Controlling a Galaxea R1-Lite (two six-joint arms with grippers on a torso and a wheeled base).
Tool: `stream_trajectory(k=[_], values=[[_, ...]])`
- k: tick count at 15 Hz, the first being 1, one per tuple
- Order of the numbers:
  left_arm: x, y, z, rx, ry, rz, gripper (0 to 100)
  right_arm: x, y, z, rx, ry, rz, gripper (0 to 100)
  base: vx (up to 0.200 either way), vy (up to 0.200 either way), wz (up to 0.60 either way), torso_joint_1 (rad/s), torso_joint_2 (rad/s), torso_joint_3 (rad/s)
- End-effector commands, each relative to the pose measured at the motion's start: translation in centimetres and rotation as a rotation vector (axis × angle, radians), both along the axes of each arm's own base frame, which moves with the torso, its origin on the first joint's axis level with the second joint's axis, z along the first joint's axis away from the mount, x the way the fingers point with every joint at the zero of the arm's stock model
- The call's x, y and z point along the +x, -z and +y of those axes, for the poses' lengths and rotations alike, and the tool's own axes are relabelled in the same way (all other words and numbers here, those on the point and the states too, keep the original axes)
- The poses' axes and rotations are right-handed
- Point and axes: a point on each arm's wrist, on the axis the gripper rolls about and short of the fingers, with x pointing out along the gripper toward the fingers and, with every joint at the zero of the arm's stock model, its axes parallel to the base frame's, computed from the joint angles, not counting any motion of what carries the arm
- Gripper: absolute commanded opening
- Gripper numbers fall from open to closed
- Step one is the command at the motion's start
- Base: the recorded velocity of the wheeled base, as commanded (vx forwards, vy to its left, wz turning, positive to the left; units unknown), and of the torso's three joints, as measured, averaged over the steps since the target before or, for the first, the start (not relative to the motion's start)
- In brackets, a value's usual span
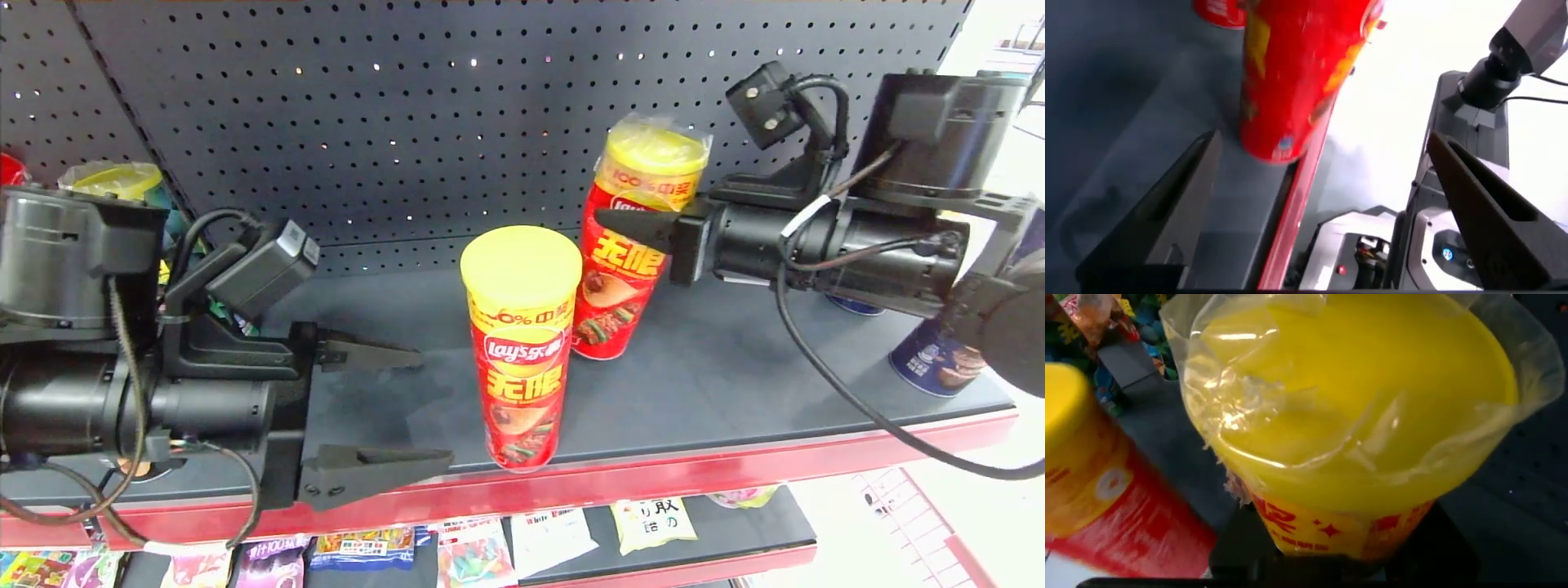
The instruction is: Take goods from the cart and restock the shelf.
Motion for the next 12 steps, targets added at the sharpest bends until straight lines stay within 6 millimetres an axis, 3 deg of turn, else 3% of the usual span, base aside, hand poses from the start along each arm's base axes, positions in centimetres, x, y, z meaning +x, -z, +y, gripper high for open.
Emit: stream_trajectory(k=[1,5,12], values=[[-1.6,-0.5,1.5,-0.016,-0.035,-0.035,100,2.5,1.8,2.4,-0.021,-0.027,0.033,0,0.0,0.0,0.0,0.0,0.0,0.0],[-1.6,-0.7,2.0,-0.01,-0.078,-0.047,100,3.1,2.2,4.7,-0.019,-0.068,0.031,0,0.0,0.0,0.0,0.0,0.0,0.0],[-1.5,-0.8,2.0,-0.01,-0.082,-0.054,100,3.1,2.5,4.9,-0.023,-0.07,0.043,0,0.0,0.0,0.0,0.0,0.0,0.0]])
